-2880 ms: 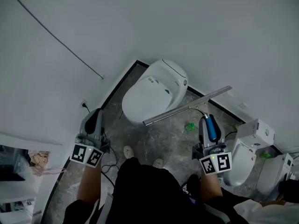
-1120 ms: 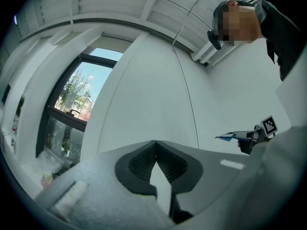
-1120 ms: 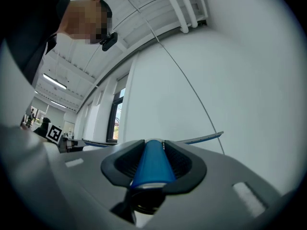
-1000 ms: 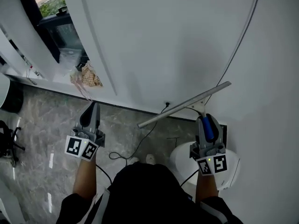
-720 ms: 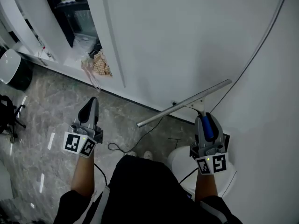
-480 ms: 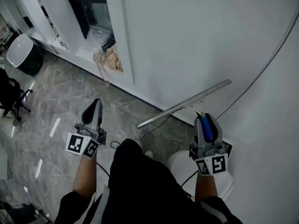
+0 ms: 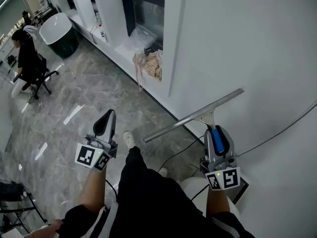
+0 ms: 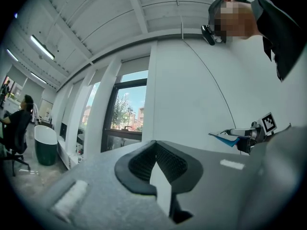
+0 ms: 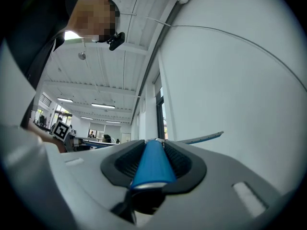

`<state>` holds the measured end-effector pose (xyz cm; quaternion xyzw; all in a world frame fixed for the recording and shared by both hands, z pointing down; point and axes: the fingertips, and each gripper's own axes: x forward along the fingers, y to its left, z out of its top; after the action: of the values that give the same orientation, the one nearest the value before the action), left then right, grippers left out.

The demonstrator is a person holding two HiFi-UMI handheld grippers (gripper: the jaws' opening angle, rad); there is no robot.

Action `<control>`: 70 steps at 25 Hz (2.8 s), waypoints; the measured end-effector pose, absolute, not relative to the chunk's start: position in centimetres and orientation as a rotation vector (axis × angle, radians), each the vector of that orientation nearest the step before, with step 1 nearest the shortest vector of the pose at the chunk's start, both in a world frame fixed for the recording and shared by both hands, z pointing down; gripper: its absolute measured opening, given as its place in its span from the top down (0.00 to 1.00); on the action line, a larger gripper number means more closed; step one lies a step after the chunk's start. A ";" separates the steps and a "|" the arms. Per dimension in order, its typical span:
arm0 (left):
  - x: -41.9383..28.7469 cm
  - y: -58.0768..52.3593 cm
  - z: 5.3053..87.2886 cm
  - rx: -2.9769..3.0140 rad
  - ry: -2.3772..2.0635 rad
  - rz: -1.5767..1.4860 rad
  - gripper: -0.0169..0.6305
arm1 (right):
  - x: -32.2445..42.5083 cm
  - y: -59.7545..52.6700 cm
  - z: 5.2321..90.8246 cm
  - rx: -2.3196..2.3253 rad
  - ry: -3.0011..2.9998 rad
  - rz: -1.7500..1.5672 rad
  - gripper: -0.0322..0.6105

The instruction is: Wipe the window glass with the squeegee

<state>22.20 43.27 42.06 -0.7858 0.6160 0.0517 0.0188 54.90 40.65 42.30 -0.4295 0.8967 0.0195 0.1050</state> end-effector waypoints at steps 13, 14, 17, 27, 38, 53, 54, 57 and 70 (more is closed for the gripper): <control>8.9 43.9 41.4 -2.198 2.146 0.228 0.97 | 42.3 34.9 40.6 -1.030 2.738 0.119 0.74; 8.0 43.9 41.4 -2.187 2.156 0.224 0.97 | 41.5 34.5 40.6 -1.025 2.740 0.117 0.74; 5.5 43.8 41.8 -2.165 2.187 0.213 0.97 | 38.9 33.6 40.6 -1.005 2.753 0.112 0.74; -4.6 42.6 42.9 -2.056 2.278 0.231 0.97 | 28.5 29.3 40.4 -0.913 2.795 0.104 0.74; -19.0 47.4 41.9 -1.889 2.398 0.218 0.97 | 11.2 27.8 39.5 -0.731 2.803 0.022 0.74; -25.8 46.5 43.7 -1.809 2.502 0.230 0.97 | 0.8 23.3 40.5 -0.619 2.883 -0.003 0.74; -26.2 46.0 43.7 -1.804 2.507 0.223 0.97 | 0.2 22.6 40.6 -0.609 2.884 -0.008 0.74; -27.6 43.7 43.7 -1.787 2.516 0.202 0.97 | -1.7 19.9 41.0 -0.586 2.885 -0.023 0.74; -32.1 27.9 42.7 -1.779 2.485 0.201 0.97 | -7.7 4.8 40.2 -0.546 2.884 0.013 0.74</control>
<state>-32.13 27.90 42.70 -0.5806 0.8106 0.0657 0.0394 -7.66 4.76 40.16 -0.1849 0.9773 0.0045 0.1032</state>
